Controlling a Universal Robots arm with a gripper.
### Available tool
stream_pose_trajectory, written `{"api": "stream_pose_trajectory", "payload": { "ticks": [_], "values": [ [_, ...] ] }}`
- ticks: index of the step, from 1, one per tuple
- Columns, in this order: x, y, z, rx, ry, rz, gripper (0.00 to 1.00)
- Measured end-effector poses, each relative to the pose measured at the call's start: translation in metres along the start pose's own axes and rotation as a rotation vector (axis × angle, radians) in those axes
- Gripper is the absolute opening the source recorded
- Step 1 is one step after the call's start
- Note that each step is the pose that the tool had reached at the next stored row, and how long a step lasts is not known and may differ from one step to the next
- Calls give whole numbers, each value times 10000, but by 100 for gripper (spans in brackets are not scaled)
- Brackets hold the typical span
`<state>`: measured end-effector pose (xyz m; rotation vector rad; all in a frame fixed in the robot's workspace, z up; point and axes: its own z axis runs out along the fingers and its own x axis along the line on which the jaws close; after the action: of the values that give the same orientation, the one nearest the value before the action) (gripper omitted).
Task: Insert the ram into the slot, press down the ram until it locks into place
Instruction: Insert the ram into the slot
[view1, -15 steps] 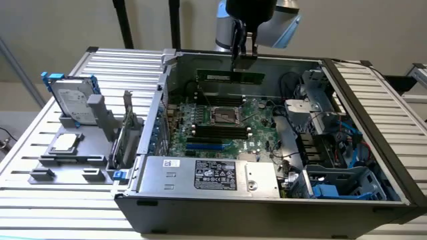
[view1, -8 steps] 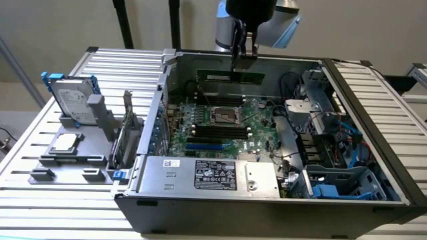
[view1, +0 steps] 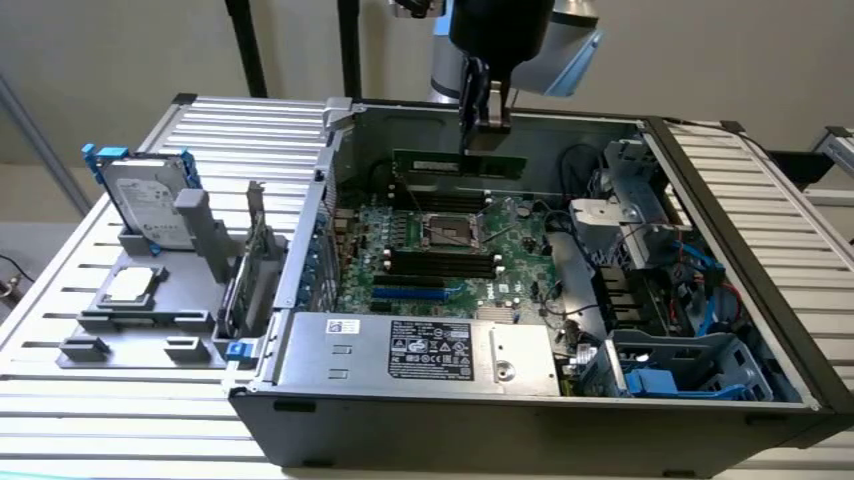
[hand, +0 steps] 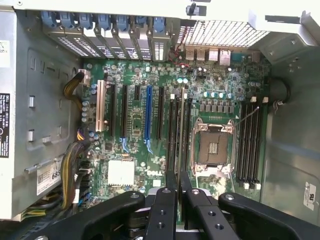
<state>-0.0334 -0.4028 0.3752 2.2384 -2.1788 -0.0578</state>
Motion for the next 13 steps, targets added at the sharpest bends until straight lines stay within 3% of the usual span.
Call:
{"api": "stream_pose_trajectory", "payload": {
  "ticks": [13],
  "values": [
    [0, -9, 236, 1, -1, 0, 14]
  ]
}}
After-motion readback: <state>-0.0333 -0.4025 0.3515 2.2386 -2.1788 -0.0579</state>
